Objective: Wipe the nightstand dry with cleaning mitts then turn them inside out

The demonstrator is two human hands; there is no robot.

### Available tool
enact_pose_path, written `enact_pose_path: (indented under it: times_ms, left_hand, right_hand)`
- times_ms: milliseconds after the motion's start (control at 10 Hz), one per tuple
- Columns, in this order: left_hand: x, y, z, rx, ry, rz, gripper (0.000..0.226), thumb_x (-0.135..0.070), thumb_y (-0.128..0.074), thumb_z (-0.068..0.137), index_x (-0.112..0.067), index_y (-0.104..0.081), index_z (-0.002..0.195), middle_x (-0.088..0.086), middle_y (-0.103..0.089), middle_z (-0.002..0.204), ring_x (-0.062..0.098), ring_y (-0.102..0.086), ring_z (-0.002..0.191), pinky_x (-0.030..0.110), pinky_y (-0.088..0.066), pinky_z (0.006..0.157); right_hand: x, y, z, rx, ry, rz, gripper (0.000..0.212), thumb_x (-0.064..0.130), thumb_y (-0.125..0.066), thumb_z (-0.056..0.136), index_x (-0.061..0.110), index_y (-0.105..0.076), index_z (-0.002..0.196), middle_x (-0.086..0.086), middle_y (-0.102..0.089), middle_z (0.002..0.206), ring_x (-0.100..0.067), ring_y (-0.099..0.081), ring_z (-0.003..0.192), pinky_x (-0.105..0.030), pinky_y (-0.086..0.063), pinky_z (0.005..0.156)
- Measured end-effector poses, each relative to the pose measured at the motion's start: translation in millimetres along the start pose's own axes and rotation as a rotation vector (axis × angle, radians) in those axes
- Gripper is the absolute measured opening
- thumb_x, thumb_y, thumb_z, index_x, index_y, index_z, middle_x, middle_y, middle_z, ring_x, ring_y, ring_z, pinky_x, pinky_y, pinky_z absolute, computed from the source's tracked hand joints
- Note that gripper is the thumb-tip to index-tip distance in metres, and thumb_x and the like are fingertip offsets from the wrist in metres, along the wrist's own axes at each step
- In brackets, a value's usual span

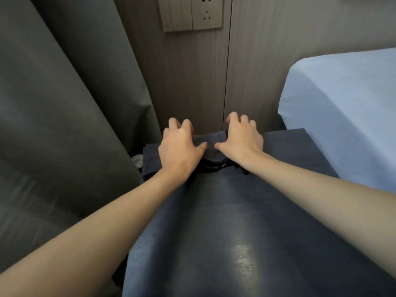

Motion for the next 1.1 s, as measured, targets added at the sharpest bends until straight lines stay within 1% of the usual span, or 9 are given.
enact_pose_path:
  times_ms: [100, 200, 300, 400, 500, 700, 900, 1000, 1100]
  left_hand:
    - [-17.6, -27.2, 7.1, 0.197, -0.247, 0.17, 0.053, -0.044, -0.04, 0.102, -0.015, -0.043, 0.146, 0.012, -0.036, 0.153, 0.034, -0.035, 0.139, 0.048, -0.034, 0.11]
    - [-0.4, -68.9, -4.9, 0.551, -0.292, 0.326, 0.062, -0.044, -0.016, 0.106, -0.015, -0.003, 0.159, 0.005, 0.001, 0.168, 0.023, 0.005, 0.154, 0.044, 0.001, 0.123]
    - [9.5, -79.8, -20.2, 0.614, -0.303, 0.363, 0.066, -0.049, -0.009, 0.104, -0.015, 0.009, 0.157, 0.003, 0.015, 0.167, 0.019, 0.016, 0.152, 0.041, 0.008, 0.123]
    - [6.5, -71.8, -23.1, 0.569, -0.299, 0.304, 0.069, -0.053, -0.009, 0.103, -0.016, 0.011, 0.157, 0.005, 0.021, 0.165, 0.019, 0.022, 0.15, 0.04, 0.011, 0.122]
    - [17.4, -38.7, -8.4, 0.296, -0.183, 0.203, 0.065, -0.049, -0.013, 0.103, -0.019, 0.005, 0.159, 0.007, 0.017, 0.166, 0.025, 0.017, 0.152, 0.042, 0.007, 0.122]
    - [67.1, -52.0, -20.2, 0.485, -0.036, 0.315, 0.064, -0.053, -0.007, 0.103, -0.026, 0.008, 0.158, 0.001, 0.015, 0.167, 0.023, 0.019, 0.151, 0.044, 0.009, 0.123]
    - [67.7, -54.8, -21.0, 0.449, -0.025, 0.359, 0.061, -0.057, -0.009, 0.101, -0.038, 0.01, 0.156, 0.001, 0.012, 0.167, 0.025, 0.015, 0.152, 0.047, 0.007, 0.123]
    - [75.8, -57.7, -11.2, 0.595, 0.092, 0.169, 0.062, -0.054, -0.028, 0.102, -0.041, 0.0, 0.156, 0.003, 0.013, 0.167, 0.024, 0.019, 0.152, 0.045, 0.012, 0.121]
    - [74.5, -46.0, 3.4, 0.643, 0.251, -0.19, 0.06, -0.038, -0.045, 0.101, -0.037, -0.022, 0.156, 0.011, 0.004, 0.167, 0.028, 0.014, 0.152, 0.047, 0.014, 0.121]
  right_hand:
    - [30.0, -2.6, -2.3, -0.077, 0.283, -0.072, 0.054, 0.031, -0.053, 0.098, 0.014, -0.039, 0.148, -0.009, -0.045, 0.149, -0.029, -0.037, 0.139, -0.04, -0.033, 0.109]
    - [29.7, -45.5, -7.9, 0.238, 0.395, -0.205, 0.059, 0.038, -0.025, 0.108, 0.013, -0.013, 0.16, -0.005, -0.014, 0.168, -0.02, -0.005, 0.155, -0.039, -0.003, 0.125]
    - [16.8, -61.8, -14.4, 0.361, 0.4, -0.252, 0.063, 0.047, -0.014, 0.107, 0.019, 0.001, 0.16, 0.002, 0.003, 0.169, -0.014, 0.011, 0.154, -0.043, 0.008, 0.124]
    - [18.0, -56.3, -13.6, 0.371, 0.438, -0.326, 0.061, 0.043, -0.016, 0.106, 0.021, 0.001, 0.161, 0.002, 0.005, 0.169, -0.015, 0.013, 0.154, -0.047, 0.014, 0.122]
    - [37.2, -37.8, -10.6, 0.22, 0.479, -0.386, 0.061, 0.037, -0.025, 0.103, 0.02, -0.014, 0.161, -0.003, -0.005, 0.169, -0.019, 0.006, 0.155, -0.048, 0.014, 0.122]
    - [57.4, -72.3, -26.4, 0.338, 0.324, -0.238, 0.065, 0.053, -0.008, 0.104, 0.022, 0.003, 0.16, 0.0, 0.008, 0.169, -0.018, 0.013, 0.154, -0.047, 0.013, 0.122]
    - [55.1, -73.6, -28.6, 0.308, 0.309, -0.212, 0.059, 0.053, -0.006, 0.104, 0.036, 0.006, 0.159, 0.003, 0.01, 0.168, -0.019, 0.014, 0.154, -0.051, 0.011, 0.122]
    - [51.9, -78.0, -21.0, 0.469, 0.264, -0.122, 0.055, 0.038, -0.008, 0.106, 0.038, 0.006, 0.159, 0.004, 0.011, 0.168, -0.017, 0.019, 0.153, -0.049, 0.017, 0.121]
    - [50.4, -72.8, -10.3, 0.621, 0.173, 0.166, 0.052, 0.032, -0.012, 0.108, 0.038, -0.01, 0.159, 0.004, 0.006, 0.169, -0.014, 0.017, 0.153, -0.044, 0.02, 0.12]
Point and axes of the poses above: each hand's wrist, its own z-axis towards the middle knuckle, its own y-axis out of the back of the hand, x = y × z, the point moved 9 cm from there along z, towards the middle knuckle
